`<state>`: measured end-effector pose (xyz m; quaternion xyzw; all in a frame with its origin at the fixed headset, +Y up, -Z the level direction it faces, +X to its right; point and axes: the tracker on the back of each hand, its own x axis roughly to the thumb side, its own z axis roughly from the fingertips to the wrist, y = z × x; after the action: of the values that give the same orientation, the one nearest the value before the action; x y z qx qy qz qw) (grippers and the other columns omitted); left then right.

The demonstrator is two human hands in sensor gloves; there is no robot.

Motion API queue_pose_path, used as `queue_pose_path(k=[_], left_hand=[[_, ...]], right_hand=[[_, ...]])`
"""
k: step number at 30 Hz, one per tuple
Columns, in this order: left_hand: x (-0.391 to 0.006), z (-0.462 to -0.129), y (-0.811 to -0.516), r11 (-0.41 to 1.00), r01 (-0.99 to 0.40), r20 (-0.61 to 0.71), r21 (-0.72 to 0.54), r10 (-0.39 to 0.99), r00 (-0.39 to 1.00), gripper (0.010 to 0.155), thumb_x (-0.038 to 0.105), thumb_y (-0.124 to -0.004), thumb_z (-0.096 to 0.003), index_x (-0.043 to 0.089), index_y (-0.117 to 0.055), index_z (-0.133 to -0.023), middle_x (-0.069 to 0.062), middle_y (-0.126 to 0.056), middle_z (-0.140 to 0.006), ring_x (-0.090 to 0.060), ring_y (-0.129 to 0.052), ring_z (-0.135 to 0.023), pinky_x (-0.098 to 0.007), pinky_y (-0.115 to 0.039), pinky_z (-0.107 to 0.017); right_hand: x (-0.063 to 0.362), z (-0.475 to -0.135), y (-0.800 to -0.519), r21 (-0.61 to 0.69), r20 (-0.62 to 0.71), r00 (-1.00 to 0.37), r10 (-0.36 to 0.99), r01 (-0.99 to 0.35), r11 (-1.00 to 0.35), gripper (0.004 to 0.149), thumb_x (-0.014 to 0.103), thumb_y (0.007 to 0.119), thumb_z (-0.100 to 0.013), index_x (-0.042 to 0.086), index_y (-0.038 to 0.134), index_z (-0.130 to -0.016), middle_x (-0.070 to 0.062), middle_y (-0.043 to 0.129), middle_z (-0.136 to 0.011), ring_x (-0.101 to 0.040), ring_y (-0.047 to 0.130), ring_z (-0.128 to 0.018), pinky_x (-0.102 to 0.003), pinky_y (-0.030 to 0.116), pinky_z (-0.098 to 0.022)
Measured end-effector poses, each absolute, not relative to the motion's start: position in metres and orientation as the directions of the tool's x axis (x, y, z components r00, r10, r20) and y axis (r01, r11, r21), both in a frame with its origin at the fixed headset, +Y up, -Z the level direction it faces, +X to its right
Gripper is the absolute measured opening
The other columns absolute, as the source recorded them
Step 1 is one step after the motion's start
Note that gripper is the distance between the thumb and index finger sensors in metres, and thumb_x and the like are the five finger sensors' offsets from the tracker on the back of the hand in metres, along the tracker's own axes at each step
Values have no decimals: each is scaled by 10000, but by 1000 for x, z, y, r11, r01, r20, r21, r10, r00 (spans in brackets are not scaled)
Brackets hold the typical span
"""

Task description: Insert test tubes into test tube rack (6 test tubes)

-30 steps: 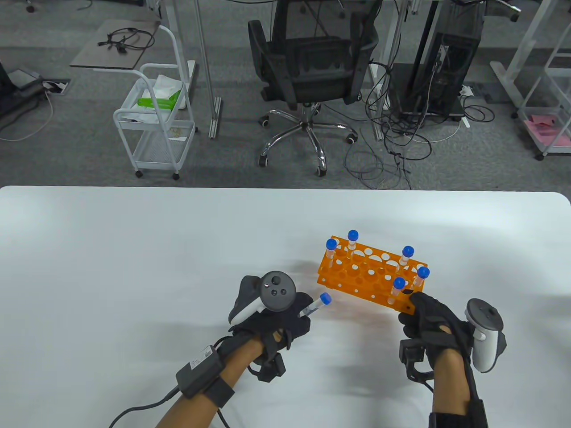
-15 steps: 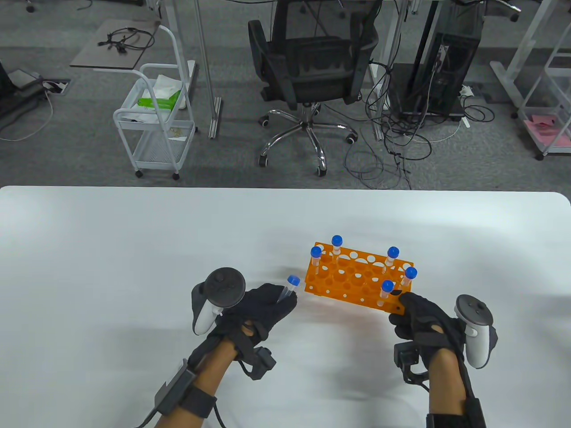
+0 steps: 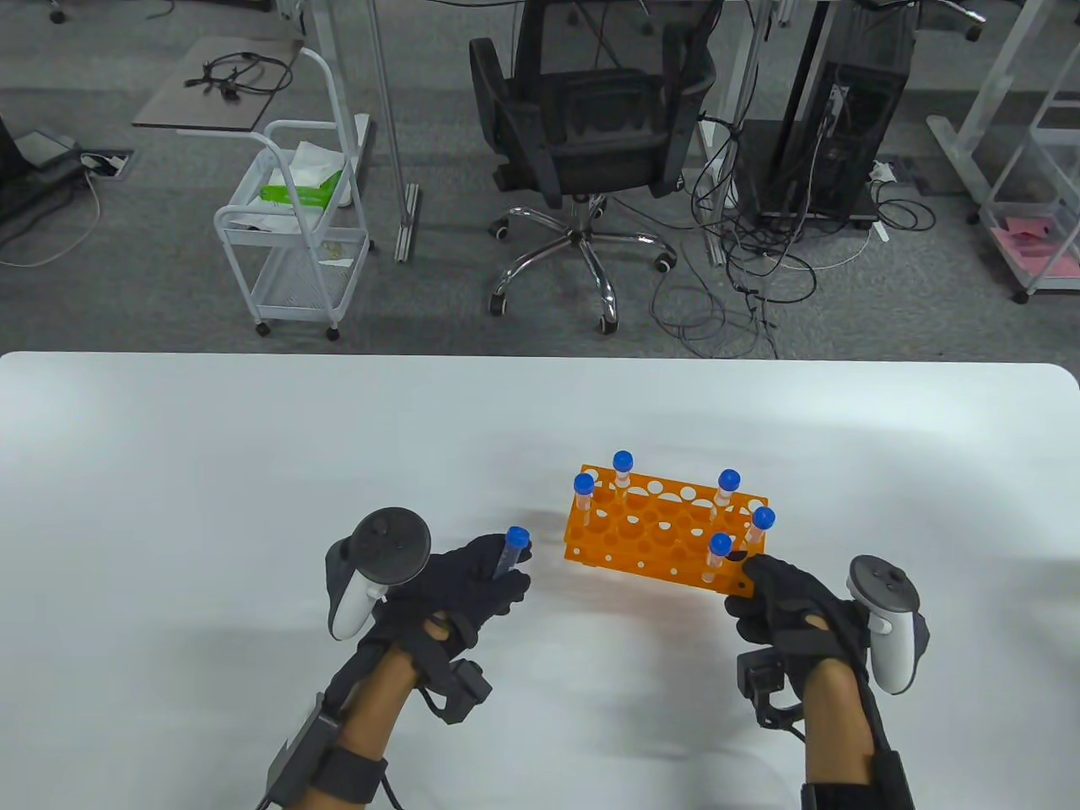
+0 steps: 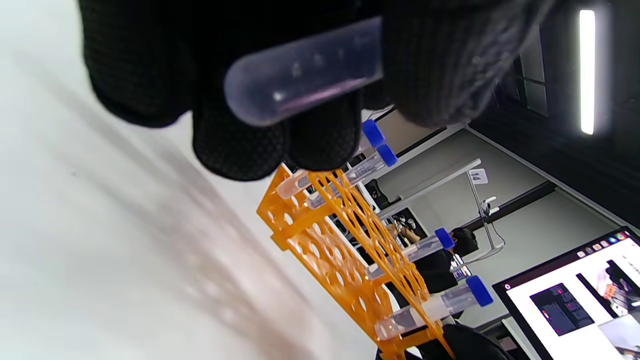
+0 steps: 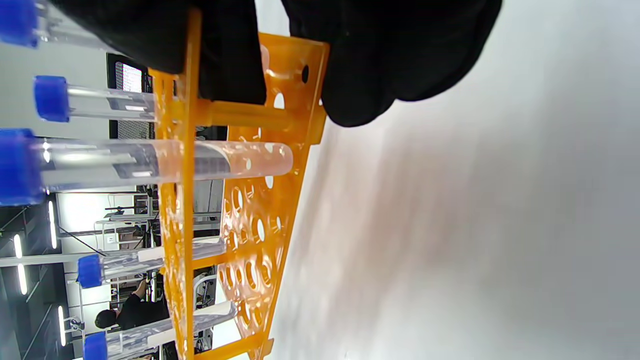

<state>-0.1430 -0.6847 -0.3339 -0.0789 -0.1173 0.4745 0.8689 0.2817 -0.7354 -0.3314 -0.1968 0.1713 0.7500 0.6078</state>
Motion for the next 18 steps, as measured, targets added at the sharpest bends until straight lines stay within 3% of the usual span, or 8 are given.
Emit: queue_pose_path(k=[8,15,18], left_hand=[[-144,-332,-670,564,-802,171,-198,825,538,512,499,-891,-358,244,-948,-798,-85,-907,-917,-324,-944,-755,-531,-800,-514],[-137,-339,-650,591,-785,214,-185,804,555,521,510,-905,-349,222,-974,-778,-61,-977,-687,-240,-960,-522,-489,-808,-446],[-130,-336,-643,603,-775,243,-191,794,558,522,491,-908,-360,205,-958,-794,-64,-998,-698,-245,-981,-518,-490,-820,-439]], right_hand=[[274,-334,-738,49,-508,-216,834,-974,-223,466,539,709,-510,312,810,-905,-157,692,-1039,-348,887,-823,-512,773,-591],[269,-333,-737,79,-503,-219,836,-975,-208,459,536,721,-508,312,815,-898,-156,698,-1038,-349,890,-822,-512,778,-588],[270,-333,-736,83,-498,-213,840,-977,-198,461,538,722,-507,309,820,-895,-155,703,-1036,-348,894,-820,-511,782,-584]])
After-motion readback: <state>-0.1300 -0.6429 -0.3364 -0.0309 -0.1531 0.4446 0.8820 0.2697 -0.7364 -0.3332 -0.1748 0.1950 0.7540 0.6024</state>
